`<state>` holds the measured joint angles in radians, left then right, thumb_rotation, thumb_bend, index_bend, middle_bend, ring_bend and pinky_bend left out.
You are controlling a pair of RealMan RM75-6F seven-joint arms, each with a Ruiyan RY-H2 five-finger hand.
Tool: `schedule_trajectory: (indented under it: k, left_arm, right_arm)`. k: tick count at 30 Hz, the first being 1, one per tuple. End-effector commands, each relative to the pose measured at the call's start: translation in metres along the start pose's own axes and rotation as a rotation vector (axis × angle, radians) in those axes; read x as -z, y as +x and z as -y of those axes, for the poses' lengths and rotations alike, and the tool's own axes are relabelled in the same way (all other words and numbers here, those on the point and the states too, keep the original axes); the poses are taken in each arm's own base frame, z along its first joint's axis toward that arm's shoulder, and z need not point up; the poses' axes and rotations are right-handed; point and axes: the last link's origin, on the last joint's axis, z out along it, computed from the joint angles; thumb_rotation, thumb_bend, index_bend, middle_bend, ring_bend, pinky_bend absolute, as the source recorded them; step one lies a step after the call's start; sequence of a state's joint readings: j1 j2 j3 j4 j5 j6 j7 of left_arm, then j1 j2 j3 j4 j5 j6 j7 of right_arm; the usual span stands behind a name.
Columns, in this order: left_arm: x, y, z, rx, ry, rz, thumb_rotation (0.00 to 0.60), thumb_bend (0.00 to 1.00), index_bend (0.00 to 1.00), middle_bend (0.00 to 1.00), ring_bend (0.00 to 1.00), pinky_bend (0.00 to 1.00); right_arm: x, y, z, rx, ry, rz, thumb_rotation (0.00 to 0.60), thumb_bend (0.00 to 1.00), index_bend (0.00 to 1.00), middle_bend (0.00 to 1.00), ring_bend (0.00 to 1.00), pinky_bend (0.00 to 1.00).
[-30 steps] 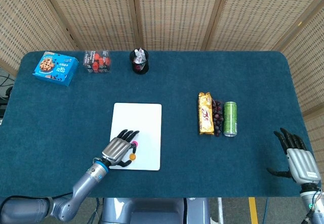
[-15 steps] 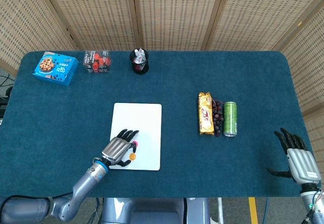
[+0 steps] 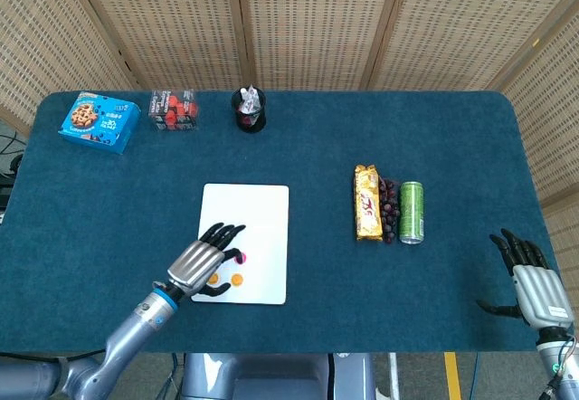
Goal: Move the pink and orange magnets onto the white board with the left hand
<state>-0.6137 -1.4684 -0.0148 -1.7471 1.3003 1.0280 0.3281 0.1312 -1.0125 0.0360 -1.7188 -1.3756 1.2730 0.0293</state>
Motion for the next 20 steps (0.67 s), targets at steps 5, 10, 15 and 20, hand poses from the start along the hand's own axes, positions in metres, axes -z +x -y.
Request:
schedule_trajectory:
  k: [5,10,15,20]
  left_arm:
    - [0.077,0.039,0.068,-0.229,0.266,-0.237,0.600,0.13,0.00,0.00,0.00,0.00]
    - [0.126,0.044,0.102,-0.181,0.417,-0.303,0.600,0.01,0.00,0.00,0.00,0.00]
    - [0.167,0.045,0.123,-0.117,0.516,-0.363,0.600,0.00,0.00,0.00,0.00,0.00]
    - [0.187,0.050,0.133,-0.078,0.542,-0.371,0.600,0.00,0.00,0.00,0.00,0.00]
  right_arm:
    - [0.000,0.000,0.001,0.006,-0.002,-0.002,0.600,0.10,0.05,0.00,0.00,0.00]
    - [0.000,0.000,0.003,0.010,-0.002,-0.009,0.600,0.11,0.05,0.00,0.00,0.00]
    - [0.000,-0.001,0.005,0.016,-0.002,-0.018,0.600,0.10,0.05,0.00,0.00,0.00]
    - [0.001,0.000,0.005,0.016,0.003,-0.029,0.600,0.11,0.05,0.00,0.00,0.00]
